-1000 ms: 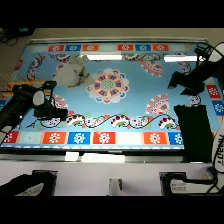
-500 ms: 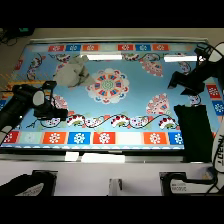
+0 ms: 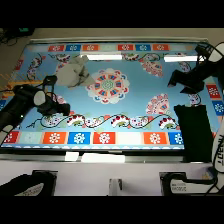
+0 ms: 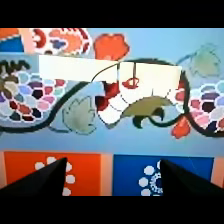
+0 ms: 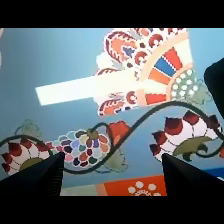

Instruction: Fold the shirts.

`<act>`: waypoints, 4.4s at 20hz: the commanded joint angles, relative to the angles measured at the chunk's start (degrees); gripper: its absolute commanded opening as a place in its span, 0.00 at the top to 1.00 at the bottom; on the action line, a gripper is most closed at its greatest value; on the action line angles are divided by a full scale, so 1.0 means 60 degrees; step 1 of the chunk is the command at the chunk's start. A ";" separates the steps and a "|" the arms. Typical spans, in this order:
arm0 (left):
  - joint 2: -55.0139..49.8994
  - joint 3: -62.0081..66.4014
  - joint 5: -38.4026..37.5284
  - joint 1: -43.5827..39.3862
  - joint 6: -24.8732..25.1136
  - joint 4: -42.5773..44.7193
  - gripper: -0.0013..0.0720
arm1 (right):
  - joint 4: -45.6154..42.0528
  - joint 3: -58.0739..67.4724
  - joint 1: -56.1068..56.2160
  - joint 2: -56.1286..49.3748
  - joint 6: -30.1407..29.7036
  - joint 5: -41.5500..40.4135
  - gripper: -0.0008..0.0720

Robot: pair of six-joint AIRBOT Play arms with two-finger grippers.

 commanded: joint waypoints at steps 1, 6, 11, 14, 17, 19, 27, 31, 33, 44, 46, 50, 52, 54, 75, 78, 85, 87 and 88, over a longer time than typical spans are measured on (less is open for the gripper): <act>-0.0117 -0.0004 0.1264 0.0004 -0.0474 -0.0699 0.02 | 0.0058 0.0011 0.0011 -0.0007 0.0004 -0.0430 0.10; -0.1392 0.1173 0.4033 0.0783 -0.0437 -0.0918 0.07 | 0.0361 0.0011 0.0011 -0.0011 -0.0066 -0.1362 0.10; -0.5570 0.6637 0.0248 0.3300 -0.0444 -0.2218 0.04 | 0.1461 0.0011 0.0011 -0.0015 -0.0066 -0.1457 0.26; -0.7184 0.8011 0.0047 0.4186 -0.0586 -0.4280 0.04 | 0.1464 0.0011 0.0011 -0.0015 -0.0058 -0.1898 0.26; -0.7770 0.8003 0.1417 0.4284 -0.0583 -0.5399 0.04 | 0.1639 0.0011 0.0011 -0.0015 -0.0069 -0.1851 0.25; -0.8113 0.8003 0.2029 0.4167 -0.0579 -0.5774 0.04 | 0.1865 0.0011 0.0011 -0.0015 -0.0080 -0.1865 0.25; -0.8451 0.8014 0.3472 0.3956 0.0361 -0.6615 0.94 | 0.2925 0.0011 0.0011 0.0047 -0.0368 -0.1617 0.21; -0.6838 0.8014 0.3464 0.3694 0.2820 -0.6743 0.94 | 0.2918 0.0011 0.0011 0.0044 -0.0393 -0.1840 0.21; -0.5435 0.8011 0.3158 0.3286 0.4426 -0.6739 0.94 | 0.2907 0.0015 0.0007 0.0058 -0.0397 -0.2288 0.21; 0.0546 0.8000 0.1577 -0.1843 0.3697 -0.3147 0.94 | 0.2025 0.0040 0.0007 0.4415 -0.1679 -0.1173 0.21; 0.0452 0.7573 0.0721 -0.2626 0.3333 -0.2608 0.94 | 0.1821 0.0040 0.0011 0.5187 -0.1592 -0.0124 0.21; 0.0080 0.4543 0.2138 -0.3595 0.3136 -0.2707 0.94 | 0.1625 -0.0011 0.0011 0.5497 -0.1526 0.1654 0.21; -0.0616 0.3289 0.3552 -0.3821 0.2444 -0.3581 0.63 | 0.1479 -0.0361 0.0011 0.5461 -0.1457 0.1701 0.21; -0.1708 0.3300 0.3177 -0.3741 0.1956 -0.5089 0.00 | 0.1483 -0.0831 0.0011 0.5304 -0.1457 0.1657 0.21; 0.0025 -0.1832 0.3971 -0.1300 0.1009 -0.5588 0.15 | 0.4087 -0.8918 0.0022 0.3778 -0.2867 -0.0641 0.23; -0.1151 -0.0962 0.3708 -0.1308 0.1435 -0.5931 0.15 | 0.4087 -0.9839 0.0022 0.3774 -0.3217 -0.0820 0.23; -0.2433 -0.0324 0.3472 -0.1552 0.1752 -0.6528 0.36 | 0.4076 -1.0990 0.0539 0.3774 -0.3508 -0.1166 0.24; -0.2430 -0.0321 0.3464 -0.1730 0.2080 -0.6637 0.55 | 0.4098 -1.1016 0.1661 0.3774 -0.3483 -0.1698 0.23; -0.2430 -0.0321 0.3461 -0.1807 0.2098 -0.6666 0.72 | 0.4087 -1.1020 0.2299 0.3774 -0.3330 -0.2055 0.22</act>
